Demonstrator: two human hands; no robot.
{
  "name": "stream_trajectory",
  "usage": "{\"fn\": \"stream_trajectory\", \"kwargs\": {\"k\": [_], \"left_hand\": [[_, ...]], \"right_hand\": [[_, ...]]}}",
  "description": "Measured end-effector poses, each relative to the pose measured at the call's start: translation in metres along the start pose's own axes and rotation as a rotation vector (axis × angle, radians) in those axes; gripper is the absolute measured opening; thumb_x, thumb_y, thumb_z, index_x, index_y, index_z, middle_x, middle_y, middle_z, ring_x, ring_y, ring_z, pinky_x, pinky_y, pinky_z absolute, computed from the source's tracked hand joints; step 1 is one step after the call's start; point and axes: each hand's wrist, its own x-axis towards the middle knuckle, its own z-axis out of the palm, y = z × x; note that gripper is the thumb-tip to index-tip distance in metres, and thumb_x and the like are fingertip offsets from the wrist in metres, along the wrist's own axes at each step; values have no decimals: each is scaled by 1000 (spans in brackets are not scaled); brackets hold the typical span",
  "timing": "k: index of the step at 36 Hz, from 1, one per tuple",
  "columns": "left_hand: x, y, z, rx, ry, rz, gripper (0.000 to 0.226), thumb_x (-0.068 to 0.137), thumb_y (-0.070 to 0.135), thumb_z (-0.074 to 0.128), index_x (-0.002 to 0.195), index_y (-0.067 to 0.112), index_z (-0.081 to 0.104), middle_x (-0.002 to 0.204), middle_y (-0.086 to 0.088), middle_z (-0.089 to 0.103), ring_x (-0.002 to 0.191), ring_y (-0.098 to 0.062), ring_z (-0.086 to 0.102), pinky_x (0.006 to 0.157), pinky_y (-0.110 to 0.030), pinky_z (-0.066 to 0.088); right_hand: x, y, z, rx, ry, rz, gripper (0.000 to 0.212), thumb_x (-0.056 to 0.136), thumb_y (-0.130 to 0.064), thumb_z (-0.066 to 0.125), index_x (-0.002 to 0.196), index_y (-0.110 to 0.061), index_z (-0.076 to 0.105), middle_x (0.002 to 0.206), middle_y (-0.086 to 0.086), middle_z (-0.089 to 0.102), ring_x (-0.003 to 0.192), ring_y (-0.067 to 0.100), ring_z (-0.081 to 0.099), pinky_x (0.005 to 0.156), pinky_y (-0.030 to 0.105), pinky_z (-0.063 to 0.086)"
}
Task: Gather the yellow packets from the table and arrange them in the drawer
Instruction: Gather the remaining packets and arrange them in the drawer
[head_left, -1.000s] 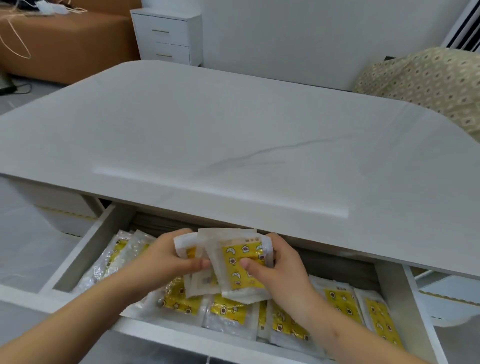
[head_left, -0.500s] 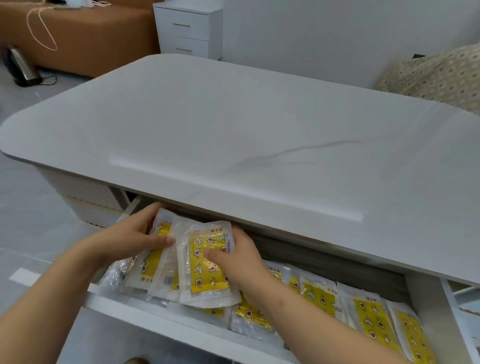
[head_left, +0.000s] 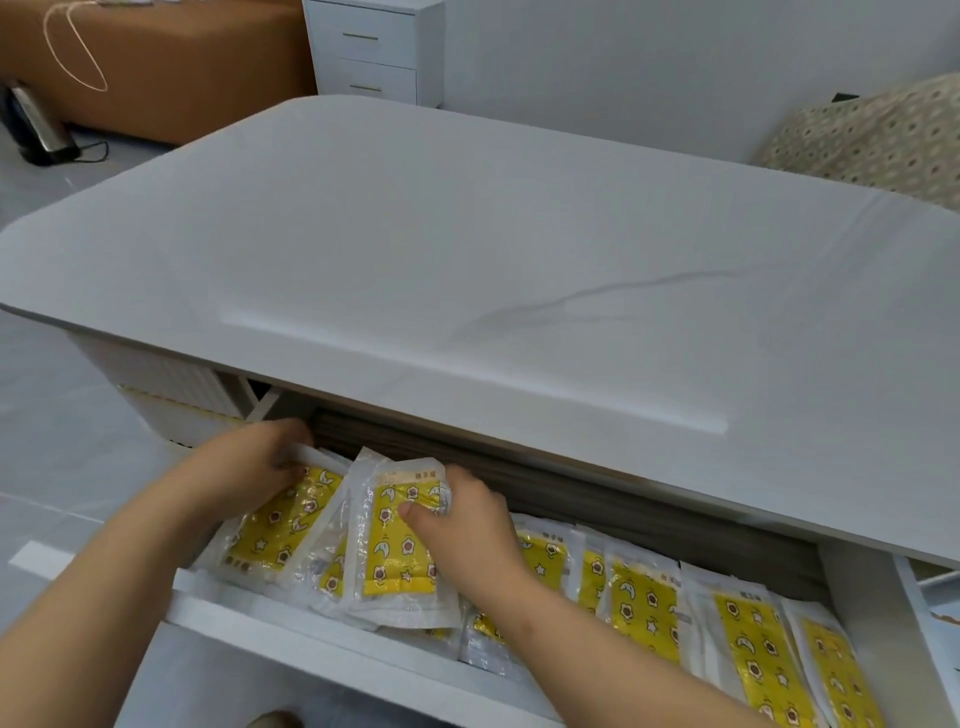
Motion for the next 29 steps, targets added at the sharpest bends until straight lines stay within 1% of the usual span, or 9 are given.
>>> {"fn": "stream_trajectory", "kwargs": {"k": [2,5,9,12,15,19,23,26,29], "left_hand": [[-2,2,0,182,16,-28,35,89,18,53,123,24,52,114,0,60,104,-18,53,80,-27,44],[-5,8,4,421,85,-1,47,87,20,50,133,31,43,134,5,49,126,-19,39,93,-28,38],[-3,29,13,195,142,138,32,93,21,45,124,19,51,124,-2,54,118,-21,47,93,-31,39],[-4,39,21,-55,-51,260,18,96,21,41,105,16,56,106,-1,61,102,-20,55,87,-31,42],[-6,39,21,-84,-190,298,13,99,31,40,104,26,51,108,5,62,105,-15,54,92,-29,37],[-8,39,18,13,-253,297,51,84,52,58,130,37,39,131,12,47,123,-11,42,107,-31,30],[-8,41,22,216,-261,285,88,70,61,67,140,35,21,142,7,32,132,-16,27,112,-34,20],[-9,42,22,293,-295,275,102,66,65,68,145,38,9,144,4,26,135,-19,20,114,-36,14],[-10,42,21,329,-324,278,103,65,66,68,145,39,9,139,3,28,132,-19,21,113,-37,14]], "right_hand": [[0,1,2,-13,-7,-1,37,87,-39,60,119,-22,55,112,0,66,103,21,62,87,39,53],[-1,2,1,-71,-12,-17,41,87,-43,59,124,-23,52,114,0,65,104,22,61,87,38,53],[-3,0,-7,-102,6,-59,30,89,-41,55,112,-21,58,104,1,67,97,23,62,82,34,52],[-2,2,-17,-98,28,-67,24,89,-39,55,86,-16,62,80,1,64,78,21,59,64,29,43],[-1,9,-24,-58,23,-39,21,88,-35,59,73,-19,60,68,-2,55,67,16,51,60,27,35],[-1,13,-28,-10,-33,-13,4,91,-26,58,88,-25,61,90,1,63,79,14,56,65,22,39],[1,16,-28,-56,-44,1,13,91,-28,58,102,-24,61,106,6,63,87,19,60,68,21,40],[1,15,-26,-80,-48,-12,5,91,-28,57,95,-30,55,107,5,62,87,18,59,68,22,41],[1,15,-27,-92,-55,-26,9,91,-27,57,98,-32,54,109,4,61,90,18,59,74,26,49]]}}
